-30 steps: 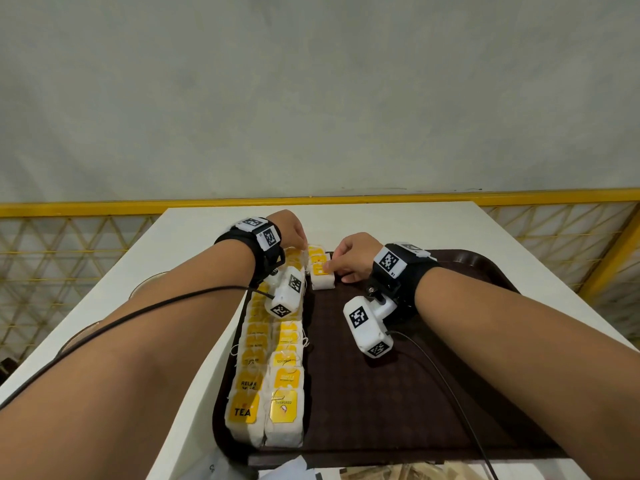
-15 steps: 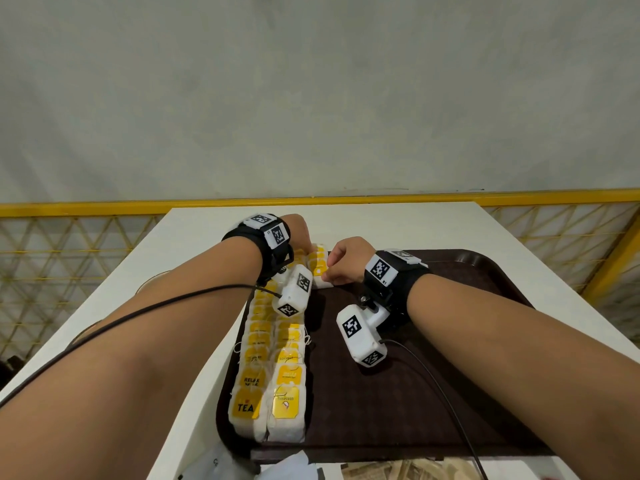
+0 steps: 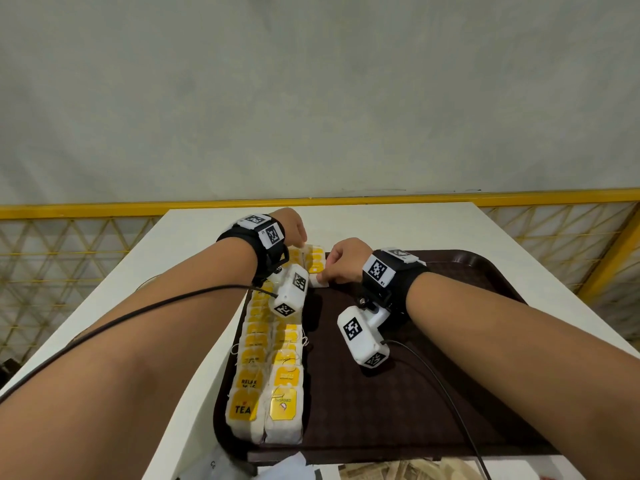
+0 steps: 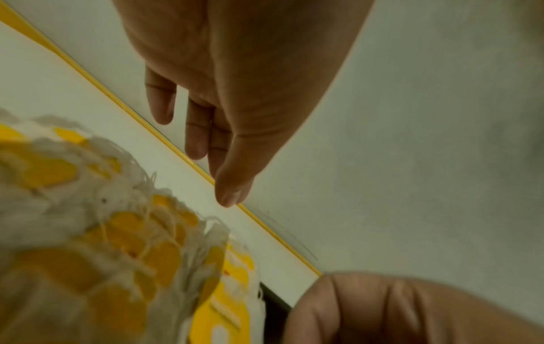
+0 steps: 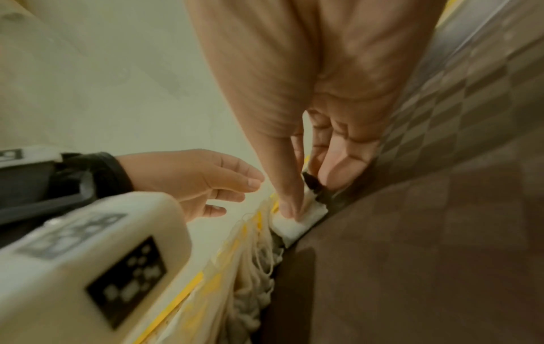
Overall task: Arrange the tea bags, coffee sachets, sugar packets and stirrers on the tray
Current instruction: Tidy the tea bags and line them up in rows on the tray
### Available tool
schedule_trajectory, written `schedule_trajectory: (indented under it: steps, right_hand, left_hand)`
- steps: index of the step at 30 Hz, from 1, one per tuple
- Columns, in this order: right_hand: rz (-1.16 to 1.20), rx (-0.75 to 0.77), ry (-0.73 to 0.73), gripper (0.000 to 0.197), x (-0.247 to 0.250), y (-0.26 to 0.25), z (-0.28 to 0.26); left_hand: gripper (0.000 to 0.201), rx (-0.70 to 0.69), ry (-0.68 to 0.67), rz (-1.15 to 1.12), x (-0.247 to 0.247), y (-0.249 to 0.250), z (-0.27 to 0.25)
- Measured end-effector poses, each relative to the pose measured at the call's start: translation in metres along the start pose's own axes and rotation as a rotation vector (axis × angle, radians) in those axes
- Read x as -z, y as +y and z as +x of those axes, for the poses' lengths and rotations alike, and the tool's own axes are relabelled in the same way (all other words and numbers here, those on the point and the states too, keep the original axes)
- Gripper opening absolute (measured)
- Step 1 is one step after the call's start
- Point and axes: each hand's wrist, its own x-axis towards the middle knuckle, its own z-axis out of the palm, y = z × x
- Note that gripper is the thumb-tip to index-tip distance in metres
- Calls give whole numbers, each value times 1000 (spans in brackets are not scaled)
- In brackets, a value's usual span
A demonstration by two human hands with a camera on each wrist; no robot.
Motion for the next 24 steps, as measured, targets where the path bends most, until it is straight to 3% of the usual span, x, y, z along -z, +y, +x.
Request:
schedule_trajectory:
  steps: [5, 11, 15, 17, 21, 24]
  right_hand:
    - [-95, 12, -34, 28, -2, -3, -1]
    - [-94, -52, -24, 32, -1, -12, -2]
    - [104, -112, 44, 6, -2, -8, 0]
    - [106, -107, 58, 27, -8, -8, -2]
    - [30, -99, 36, 43, -19, -15, -6]
    - [-26, -97, 23, 51, -19, -16, -7]
  left_hand:
    - [22, 63, 67, -95, 13, -12, -10]
    - [24, 127, 45, -179, 9, -27, -21]
    - [7, 192, 48, -246, -3, -30, -31]
    - [7, 213, 28, -260, -8, -30, -38]
    - [10, 247, -45, -216, -13, -28, -47]
    - [32, 230, -70, -170, -14, -26, -51]
